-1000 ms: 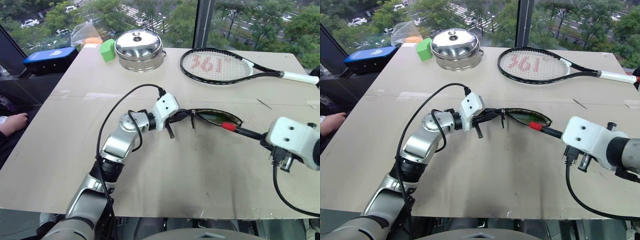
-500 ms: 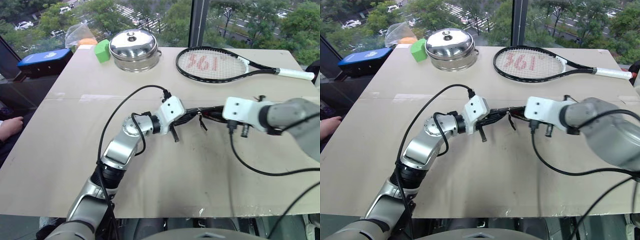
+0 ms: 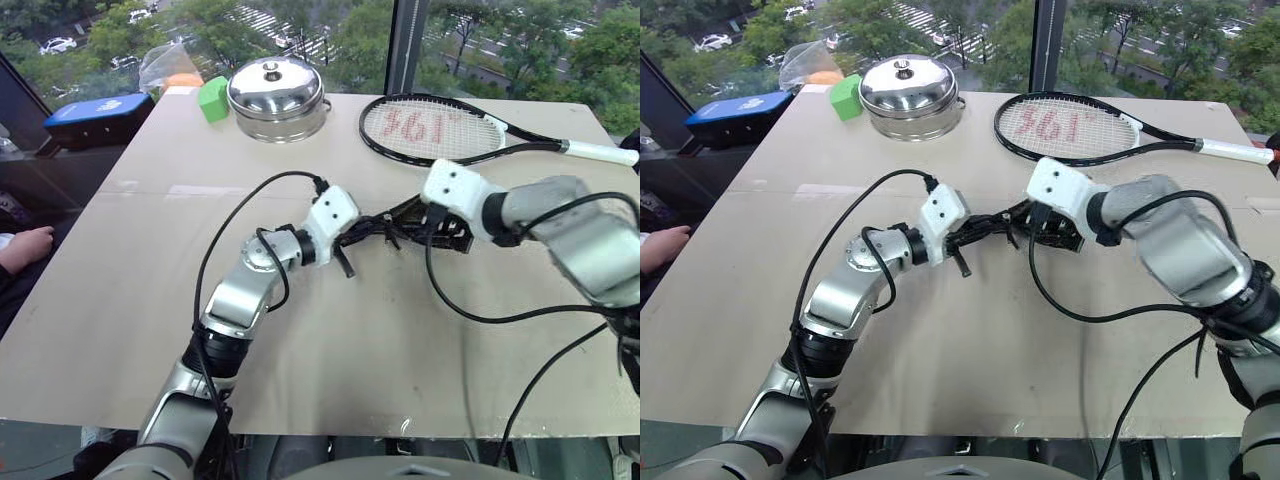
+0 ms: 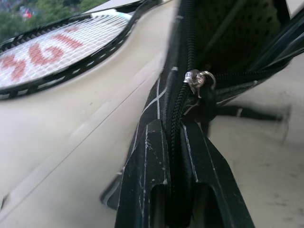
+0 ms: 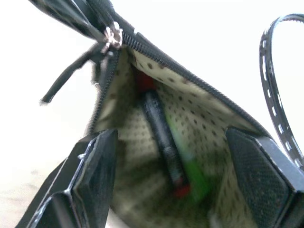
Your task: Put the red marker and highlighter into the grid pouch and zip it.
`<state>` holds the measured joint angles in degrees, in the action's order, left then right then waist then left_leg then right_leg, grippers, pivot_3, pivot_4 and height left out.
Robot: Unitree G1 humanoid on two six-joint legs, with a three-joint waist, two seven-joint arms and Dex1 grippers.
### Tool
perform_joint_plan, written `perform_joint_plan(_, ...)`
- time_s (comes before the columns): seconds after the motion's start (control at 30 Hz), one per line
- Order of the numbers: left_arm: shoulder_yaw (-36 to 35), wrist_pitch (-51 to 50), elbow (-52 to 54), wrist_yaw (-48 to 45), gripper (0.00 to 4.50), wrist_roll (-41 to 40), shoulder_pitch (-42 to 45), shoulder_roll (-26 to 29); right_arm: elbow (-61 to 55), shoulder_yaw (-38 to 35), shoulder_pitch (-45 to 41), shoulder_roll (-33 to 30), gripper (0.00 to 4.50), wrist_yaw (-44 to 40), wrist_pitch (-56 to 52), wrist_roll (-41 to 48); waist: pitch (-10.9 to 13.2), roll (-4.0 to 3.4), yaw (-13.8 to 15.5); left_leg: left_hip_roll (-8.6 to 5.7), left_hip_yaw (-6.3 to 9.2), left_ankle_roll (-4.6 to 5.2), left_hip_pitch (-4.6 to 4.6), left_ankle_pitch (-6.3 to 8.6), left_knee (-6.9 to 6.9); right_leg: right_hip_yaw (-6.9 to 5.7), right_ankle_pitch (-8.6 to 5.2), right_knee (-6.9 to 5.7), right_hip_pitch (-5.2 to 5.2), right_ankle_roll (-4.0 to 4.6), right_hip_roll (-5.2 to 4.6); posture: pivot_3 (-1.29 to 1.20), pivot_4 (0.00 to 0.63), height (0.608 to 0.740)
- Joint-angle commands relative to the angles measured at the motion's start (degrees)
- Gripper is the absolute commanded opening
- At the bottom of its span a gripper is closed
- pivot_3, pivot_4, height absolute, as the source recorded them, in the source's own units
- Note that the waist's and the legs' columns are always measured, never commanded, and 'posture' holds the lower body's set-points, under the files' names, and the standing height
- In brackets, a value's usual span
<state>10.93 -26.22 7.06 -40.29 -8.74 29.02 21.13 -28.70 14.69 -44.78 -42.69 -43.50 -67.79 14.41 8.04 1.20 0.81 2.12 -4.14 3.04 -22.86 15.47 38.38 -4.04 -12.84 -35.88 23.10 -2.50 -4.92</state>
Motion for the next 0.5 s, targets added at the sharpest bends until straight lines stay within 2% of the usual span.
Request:
perform_joint_plan(0.03,-2.6,0.4,-1.7,0.3,0.0,-1.5,1.2,-0.1,-5.3,-18.1,3.1,9.6,3.71,5.0,-4.5,5.6,0.0,0.01,-0.1,0.0,0.0,0.01,0.02,0.01,-0.01,0.0,0.0,-0.01,0.0,0.0,0.01,0.0,0.15,0.74)
perform_joint_plan(0.1,-3.2,1.8,-3.4,0.1,0.0,-1.4,2.1,0.0,-7.1,-25.1,4.0,17.2,3.71,9.2,-8.0,6.9,0.0,-0.01,-0.1,0.04,0.0,0.02,0.03,0.01,-0.02,0.0,0.01,-0.05,0.01,-0.01,0.05,0.0,0.15,0.74)
perform_joint_plan(0.17,-3.6,3.6,-5.2,0.1,0.0,-1.1,3.1,-0.1,-9.3,-27.5,4.8,21.6,3.71,11.4,-11.1,8.4,0.0,-0.02,0.1,0.03,0.03,-0.03,0.03,-0.02,-0.03,-0.01,0.02,-0.11,0.02,-0.02,0.08,0.0,0.15,0.74)
perform_joint_plan(0.27,-3.8,6.9,-7.2,-0.5,0.0,-1.0,4.1,-0.3,-11.2,-21.9,7.3,21.0,3.71,13.3,-12.1,8.5,0.0,-0.02,0.1,0.0,0.04,-0.03,0.02,-0.02,-0.03,-0.02,0.02,-0.09,0.01,-0.01,0.06,0.0,0.15,0.74)
perform_joint_plan(0.33,-3.5,9.0,-8.0,-1.3,0.0,-1.1,4.1,-0.6,-10.5,-18.8,8.6,23.6,3.71,15.9,-14.2,8.5,0.0,-0.03,-0.1,-0.03,-0.01,-0.03,0.02,-0.02,-0.03,0.05,0.02,-0.05,0.01,-0.01,0.03,0.0,0.15,0.74)
perform_joint_plan(0.5,-3.6,10.7,-8.9,-2.2,0.0,-1.2,3.9,-0.6,-10.1,-18.8,9.5,29.1,3.71,18.5,-17.2,10.5,0.0,-0.03,-0.2,-0.02,-0.02,-0.05,0.03,-0.03,-0.06,0.07,0.02,-0.07,0.04,-0.01,0.12,0.0,0.15,0.74)
